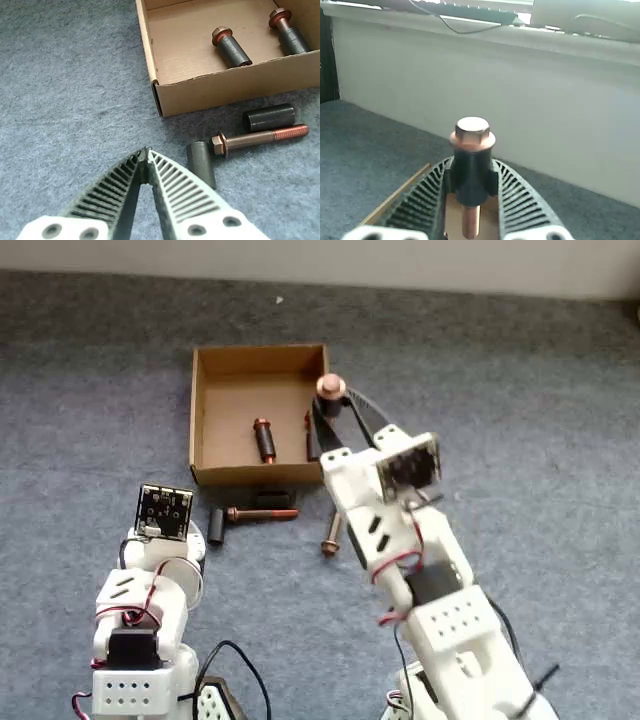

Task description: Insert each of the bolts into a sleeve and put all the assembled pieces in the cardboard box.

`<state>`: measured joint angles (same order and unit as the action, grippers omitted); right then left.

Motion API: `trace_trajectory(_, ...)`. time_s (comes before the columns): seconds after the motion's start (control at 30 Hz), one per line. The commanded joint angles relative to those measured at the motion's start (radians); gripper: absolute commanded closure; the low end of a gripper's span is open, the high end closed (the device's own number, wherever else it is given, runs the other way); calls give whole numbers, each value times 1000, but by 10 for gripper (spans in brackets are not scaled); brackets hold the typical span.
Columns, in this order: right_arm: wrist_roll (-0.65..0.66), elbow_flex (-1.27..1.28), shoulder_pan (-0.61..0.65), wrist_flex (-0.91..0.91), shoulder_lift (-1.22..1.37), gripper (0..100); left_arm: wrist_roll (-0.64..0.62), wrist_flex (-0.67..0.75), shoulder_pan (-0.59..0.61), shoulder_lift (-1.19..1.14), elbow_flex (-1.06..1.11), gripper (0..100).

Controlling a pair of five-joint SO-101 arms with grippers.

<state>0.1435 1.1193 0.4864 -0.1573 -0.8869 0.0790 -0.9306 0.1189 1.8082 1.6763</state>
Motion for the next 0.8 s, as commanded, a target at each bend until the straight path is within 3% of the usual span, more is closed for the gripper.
trace_trajectory(0.0, -6, -145, -10, -110, 214, 993, 12, -2, 7, 4, 19, 976)
trace_trajectory(0.47, -9, -363, 87, -311, 926, 993, 12, -2, 12, 2, 19, 977)
trace_trajectory(0.67, -3, -441, 90, -308, 1086, 987, 12, -3, 12, 1, 19, 977)
trace_trajectory(0.77, -3, -444, 88, -306, 1098, 936, 12, -3, 12, 1, 19, 977)
